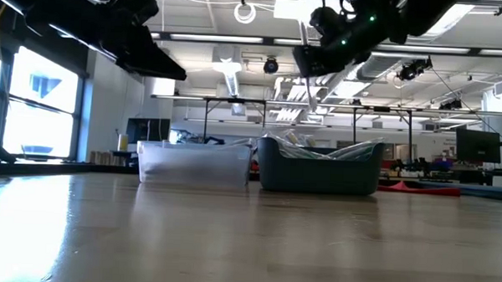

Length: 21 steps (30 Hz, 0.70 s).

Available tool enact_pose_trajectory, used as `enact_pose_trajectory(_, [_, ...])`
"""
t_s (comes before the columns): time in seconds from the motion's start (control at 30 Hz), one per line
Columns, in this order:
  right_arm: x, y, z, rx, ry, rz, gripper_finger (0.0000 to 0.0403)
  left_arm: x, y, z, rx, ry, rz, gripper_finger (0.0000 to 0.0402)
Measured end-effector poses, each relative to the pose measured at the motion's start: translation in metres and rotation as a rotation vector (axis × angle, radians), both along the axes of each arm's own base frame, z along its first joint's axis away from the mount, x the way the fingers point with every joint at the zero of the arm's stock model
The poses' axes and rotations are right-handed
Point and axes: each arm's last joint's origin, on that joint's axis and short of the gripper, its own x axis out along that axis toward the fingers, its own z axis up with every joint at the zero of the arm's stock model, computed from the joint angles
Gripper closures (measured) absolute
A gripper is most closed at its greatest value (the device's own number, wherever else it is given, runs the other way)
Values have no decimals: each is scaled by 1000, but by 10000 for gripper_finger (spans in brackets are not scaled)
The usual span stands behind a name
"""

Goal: Pick & Place Toothbrushes
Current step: Put the orange toothbrush into the blue bin

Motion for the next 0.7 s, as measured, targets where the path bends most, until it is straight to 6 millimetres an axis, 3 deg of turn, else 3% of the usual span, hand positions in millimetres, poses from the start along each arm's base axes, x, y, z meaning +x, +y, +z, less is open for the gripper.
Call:
enact_pose_trajectory(0.13, [-5, -28, 3, 23, 79, -4, 364, 0, 0, 1, 35, 3, -11, 176])
enact_pose_trajectory(0.4, [-30, -82, -11, 179, 136, -33, 364, 0, 0, 1, 69, 13, -21, 176])
enact_pose_trajectory(0.7, [-44, -107, -21, 298, 113, 14, 364, 0, 0, 1, 71, 12, -22, 176])
